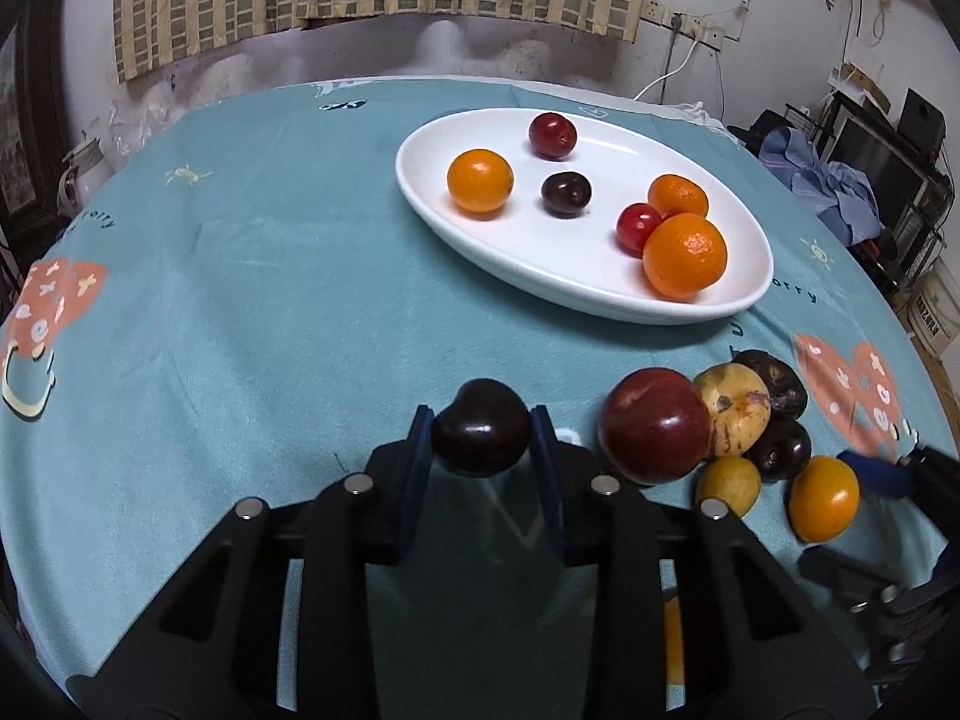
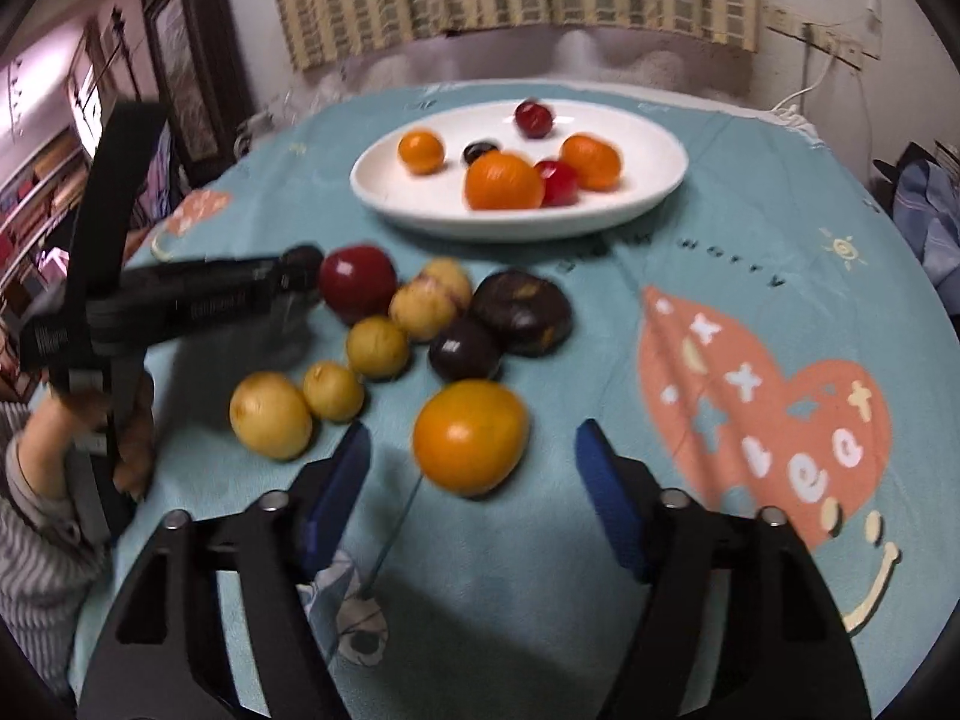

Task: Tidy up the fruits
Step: 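Grasp the dark plum with the left tool while the right tool grasps an orange, then release the dark plum and orange onto the white plate with both tools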

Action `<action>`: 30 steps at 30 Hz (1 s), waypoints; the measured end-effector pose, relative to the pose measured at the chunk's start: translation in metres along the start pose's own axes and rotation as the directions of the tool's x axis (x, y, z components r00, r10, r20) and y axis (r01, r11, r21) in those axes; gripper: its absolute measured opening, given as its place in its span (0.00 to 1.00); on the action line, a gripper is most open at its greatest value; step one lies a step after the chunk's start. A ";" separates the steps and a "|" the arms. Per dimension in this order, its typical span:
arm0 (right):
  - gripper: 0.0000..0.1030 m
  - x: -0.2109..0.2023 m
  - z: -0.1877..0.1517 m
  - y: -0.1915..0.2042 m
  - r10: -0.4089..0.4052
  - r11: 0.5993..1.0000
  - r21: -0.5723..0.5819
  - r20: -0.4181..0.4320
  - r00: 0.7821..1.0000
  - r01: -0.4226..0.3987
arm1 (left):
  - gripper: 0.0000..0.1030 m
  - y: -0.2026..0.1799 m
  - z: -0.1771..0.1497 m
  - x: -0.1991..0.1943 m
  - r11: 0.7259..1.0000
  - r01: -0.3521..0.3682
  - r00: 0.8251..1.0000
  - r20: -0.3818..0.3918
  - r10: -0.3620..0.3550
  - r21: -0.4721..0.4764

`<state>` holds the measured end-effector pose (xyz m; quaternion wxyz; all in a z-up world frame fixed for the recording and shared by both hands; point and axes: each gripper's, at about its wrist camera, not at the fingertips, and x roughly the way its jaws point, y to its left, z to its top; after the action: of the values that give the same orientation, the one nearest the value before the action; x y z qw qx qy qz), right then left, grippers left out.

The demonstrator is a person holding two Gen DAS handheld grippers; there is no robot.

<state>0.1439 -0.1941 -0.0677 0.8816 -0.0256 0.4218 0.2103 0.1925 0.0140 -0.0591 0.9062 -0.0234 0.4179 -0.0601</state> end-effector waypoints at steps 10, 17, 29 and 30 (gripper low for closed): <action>0.39 -0.009 0.004 -0.006 0.031 0.999 0.030 0.046 0.998 -0.032 | 0.32 -0.004 -0.001 -0.001 1.000 0.015 1.000 0.001 -0.015 0.019; 0.39 -0.021 0.011 -0.023 0.046 0.993 0.102 0.104 0.994 -0.056 | 0.32 -0.017 0.002 -0.028 0.998 0.041 0.996 0.079 -0.045 0.049; 0.40 0.004 0.109 -0.053 -0.015 0.989 0.146 0.181 0.983 -0.012 | 0.44 -0.041 0.076 -0.003 0.999 0.021 0.992 0.122 -0.027 0.044; 0.50 0.015 0.115 -0.057 -0.032 0.986 0.165 0.160 0.987 0.006 | 0.55 -0.038 0.077 0.004 0.999 0.020 0.992 0.122 -0.023 0.026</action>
<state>0.2592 -0.2149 -0.0130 0.9140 0.0603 0.3645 0.1677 0.2503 -0.0252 -0.0080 0.9296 -0.0203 0.3604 -0.0737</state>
